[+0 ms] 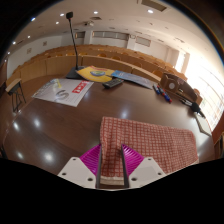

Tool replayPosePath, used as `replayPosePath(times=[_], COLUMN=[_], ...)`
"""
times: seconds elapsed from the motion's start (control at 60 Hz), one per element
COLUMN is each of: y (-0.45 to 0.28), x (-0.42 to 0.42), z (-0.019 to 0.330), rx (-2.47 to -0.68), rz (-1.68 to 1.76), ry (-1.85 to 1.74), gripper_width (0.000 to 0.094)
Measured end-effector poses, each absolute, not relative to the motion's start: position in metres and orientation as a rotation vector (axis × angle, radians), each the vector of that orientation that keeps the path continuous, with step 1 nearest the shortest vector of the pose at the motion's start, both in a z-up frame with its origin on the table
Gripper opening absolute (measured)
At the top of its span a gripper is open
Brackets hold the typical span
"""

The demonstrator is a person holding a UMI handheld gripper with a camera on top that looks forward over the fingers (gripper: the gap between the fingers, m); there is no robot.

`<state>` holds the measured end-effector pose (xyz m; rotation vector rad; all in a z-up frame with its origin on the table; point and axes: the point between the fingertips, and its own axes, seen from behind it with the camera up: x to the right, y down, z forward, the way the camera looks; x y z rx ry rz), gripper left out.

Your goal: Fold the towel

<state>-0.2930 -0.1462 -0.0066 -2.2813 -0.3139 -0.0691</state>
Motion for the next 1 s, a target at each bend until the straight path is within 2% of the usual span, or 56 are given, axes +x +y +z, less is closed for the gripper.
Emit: replayPosePath(times=[0.067, 0.117, 0.35, 0.45, 0.55, 0.633, 0.717, 0.817, 0.933, 1.0], y=[-0.14, -0.14, -0.147, -0.16, -0.169, -0.166, -0.159, -0.142, -0.128, -0.125], x=[-0.289, -0.287, -0.301, -0.327, -0.345, -0.338, -0.312, -0.255, -0.189, -0.157], z=[-0.007, -0.008, 0.0, 0.03, 0.085, 0.127, 0.148, 0.134, 0.09, 0.064], rx=[-2.27, -2.27, -2.284, -2.269, -2.203, -2.138, -2.11, -2.124, -2.19, -2.232], rz=[-0.112, -0.128, -0.022, 0.172, 0.351, 0.458, 0.482, 0.401, 0.281, 0.243], ry=[-0.344, -0.341, -0.308, -0.265, -0.214, -0.158, -0.096, -0.045, 0.011, 0.024], gripper_width=[0.0122, 0.0082, 0.0043, 0.0044, 0.0044, 0.0043, 0.0044, 0.0047, 0.0057, 0.0097])
